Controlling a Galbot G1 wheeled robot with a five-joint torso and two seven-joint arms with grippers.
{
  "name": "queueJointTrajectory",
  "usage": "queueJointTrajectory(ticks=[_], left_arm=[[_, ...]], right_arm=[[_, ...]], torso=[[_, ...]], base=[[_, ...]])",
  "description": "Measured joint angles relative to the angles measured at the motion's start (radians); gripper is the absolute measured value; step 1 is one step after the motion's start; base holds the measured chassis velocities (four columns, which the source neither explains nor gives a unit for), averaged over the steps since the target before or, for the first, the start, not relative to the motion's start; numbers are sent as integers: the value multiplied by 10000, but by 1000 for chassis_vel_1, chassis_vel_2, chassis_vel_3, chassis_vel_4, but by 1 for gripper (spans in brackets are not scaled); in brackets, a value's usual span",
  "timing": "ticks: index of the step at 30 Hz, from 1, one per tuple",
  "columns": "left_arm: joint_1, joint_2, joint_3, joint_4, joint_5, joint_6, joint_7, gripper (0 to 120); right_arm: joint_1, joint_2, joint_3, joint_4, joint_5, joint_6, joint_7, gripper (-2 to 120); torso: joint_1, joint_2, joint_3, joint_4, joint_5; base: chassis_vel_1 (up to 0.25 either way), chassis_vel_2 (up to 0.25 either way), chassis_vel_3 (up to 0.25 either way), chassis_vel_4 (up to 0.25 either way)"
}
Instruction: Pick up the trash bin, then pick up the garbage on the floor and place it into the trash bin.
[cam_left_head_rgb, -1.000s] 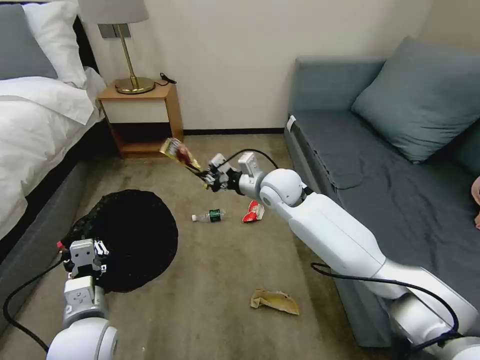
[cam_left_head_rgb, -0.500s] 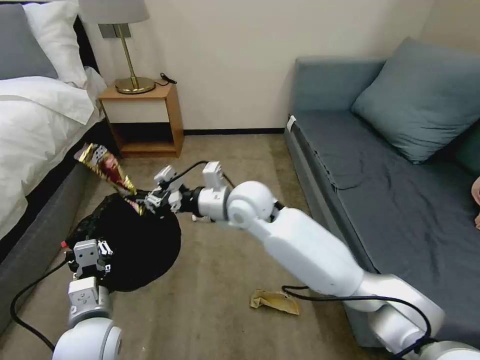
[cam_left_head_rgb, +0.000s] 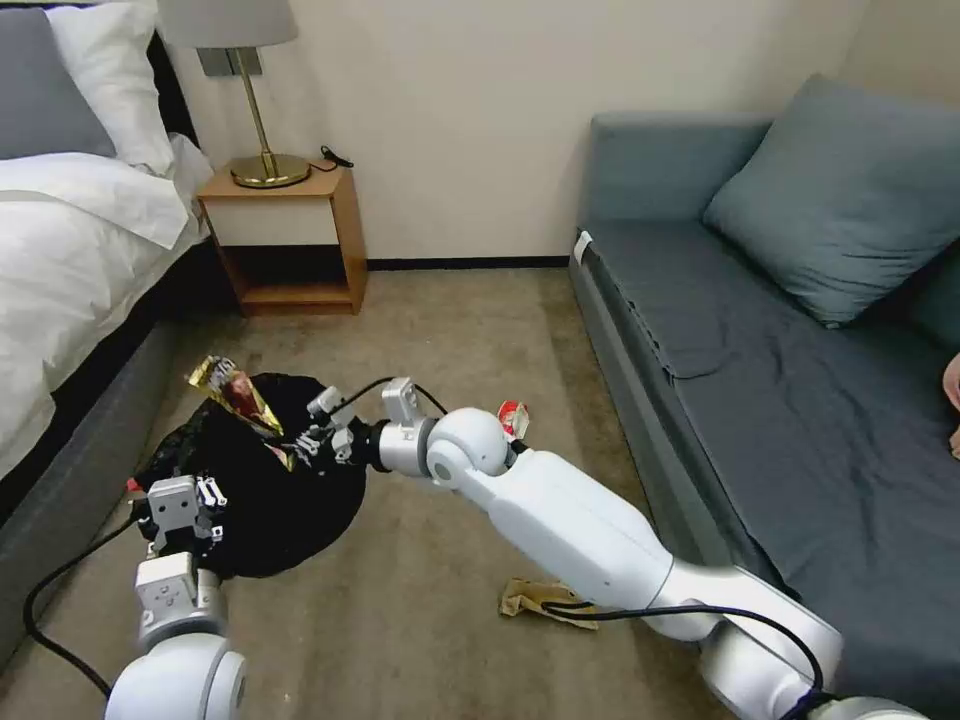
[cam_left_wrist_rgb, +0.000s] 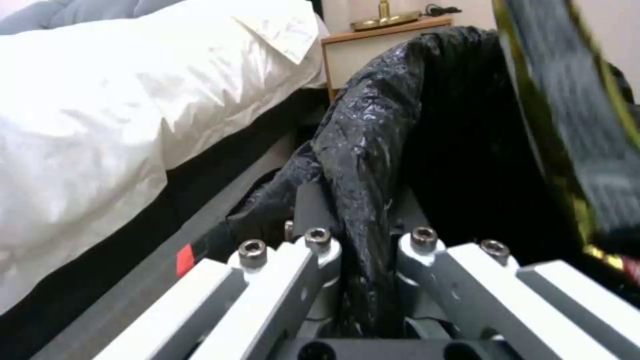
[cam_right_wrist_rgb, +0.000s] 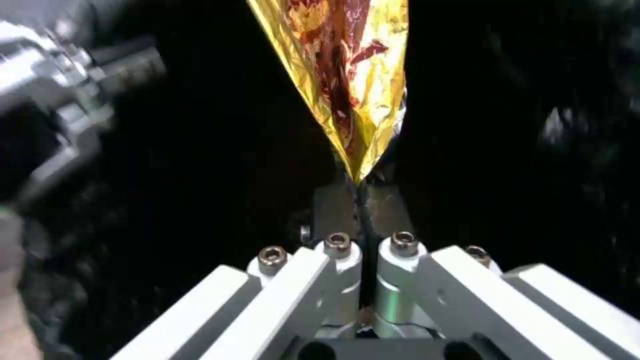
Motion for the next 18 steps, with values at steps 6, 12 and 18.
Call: queueJointTrajectory(ticks=[6,12,18], left_arm=[[-53,46,1,30,-43,0,-1,4],[-94,52,26,108,-59,0,-4,4],[-106,108,21,168,-76,-15,-3,4]], right_arm=[[-56,13,-60,-123,-144,30,14,0],[-142,32,-97,-328,-484,134,46,23],[-282,16,-98,-407,-782,223,50,42]], torso=[[0,0,0,0,0],[0,0,0,0,1],[0,0,0,0,1]], base=[[0,0,0,0],[0,0,0,0],[0,0,0,0]])
